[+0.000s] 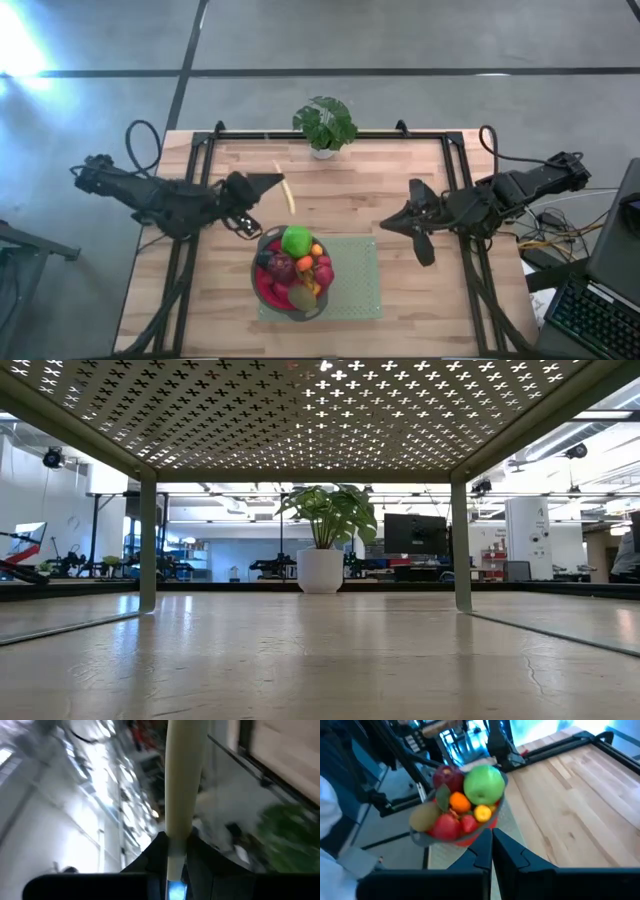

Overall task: Pick & Place Fruit
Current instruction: Put the yellow knife on the shelf

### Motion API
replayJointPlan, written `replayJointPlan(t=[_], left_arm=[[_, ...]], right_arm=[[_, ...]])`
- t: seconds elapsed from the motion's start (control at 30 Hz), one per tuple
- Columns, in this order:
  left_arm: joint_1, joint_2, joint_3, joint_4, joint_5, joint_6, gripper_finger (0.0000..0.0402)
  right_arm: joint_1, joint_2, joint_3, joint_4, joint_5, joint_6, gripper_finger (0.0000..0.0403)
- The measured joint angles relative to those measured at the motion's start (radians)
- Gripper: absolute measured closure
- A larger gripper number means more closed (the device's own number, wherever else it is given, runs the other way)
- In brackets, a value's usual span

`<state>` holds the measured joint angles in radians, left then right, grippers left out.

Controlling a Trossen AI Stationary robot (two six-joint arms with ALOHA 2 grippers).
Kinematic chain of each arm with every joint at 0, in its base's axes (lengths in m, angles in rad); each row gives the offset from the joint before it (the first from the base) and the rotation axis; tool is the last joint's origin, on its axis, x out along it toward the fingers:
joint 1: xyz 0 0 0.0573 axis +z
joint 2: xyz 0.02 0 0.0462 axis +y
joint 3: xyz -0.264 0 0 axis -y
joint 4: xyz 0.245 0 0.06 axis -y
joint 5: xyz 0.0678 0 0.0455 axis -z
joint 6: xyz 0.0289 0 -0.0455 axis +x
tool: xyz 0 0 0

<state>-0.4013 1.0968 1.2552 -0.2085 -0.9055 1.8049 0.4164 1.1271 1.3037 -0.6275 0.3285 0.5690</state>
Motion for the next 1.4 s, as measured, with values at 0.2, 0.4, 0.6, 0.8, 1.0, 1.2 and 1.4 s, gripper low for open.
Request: replayJointPlan(t=[0.2,0.4,0.6,0.8,1.0,1.2,1.4], left_arm=[[0.084,0.077,0.0,0.199,0.214,0.165,0.0349],[0.147,0.203,-0.001,0.414,0.266,0.422,0.0349],[0.172,0.291,0.011,0.636,0.385,0.573,0.0349],[0.172,0.347,0.056,0.634,0.437,0.584,0.0349],[0.177,0.395,0.093,0.634,0.466,0.592,0.0349],[0.179,0.43,0.135,0.637,0.471,0.597,0.0349],[0.184,0.438,0.137,0.635,0.477,0.599,0.0349]], right_arm=[[0.0,0.002,-0.002,0.139,-0.02,-0.013,0.0394],[0.0,0.002,-0.004,0.224,-0.074,-0.022,0.0394],[-0.01,0.002,-0.004,0.223,-0.05,-0.017,0.0392],[-0.034,-0.007,-0.004,0.22,-0.04,-0.012,0.0344],[-0.075,-0.003,-0.004,0.222,-0.041,0.016,0.0267],[-0.104,0.011,-0.004,0.26,-0.05,0.015,0.0211],[-0.113,0.021,-0.004,0.309,-0.076,0.023,0.0188]])
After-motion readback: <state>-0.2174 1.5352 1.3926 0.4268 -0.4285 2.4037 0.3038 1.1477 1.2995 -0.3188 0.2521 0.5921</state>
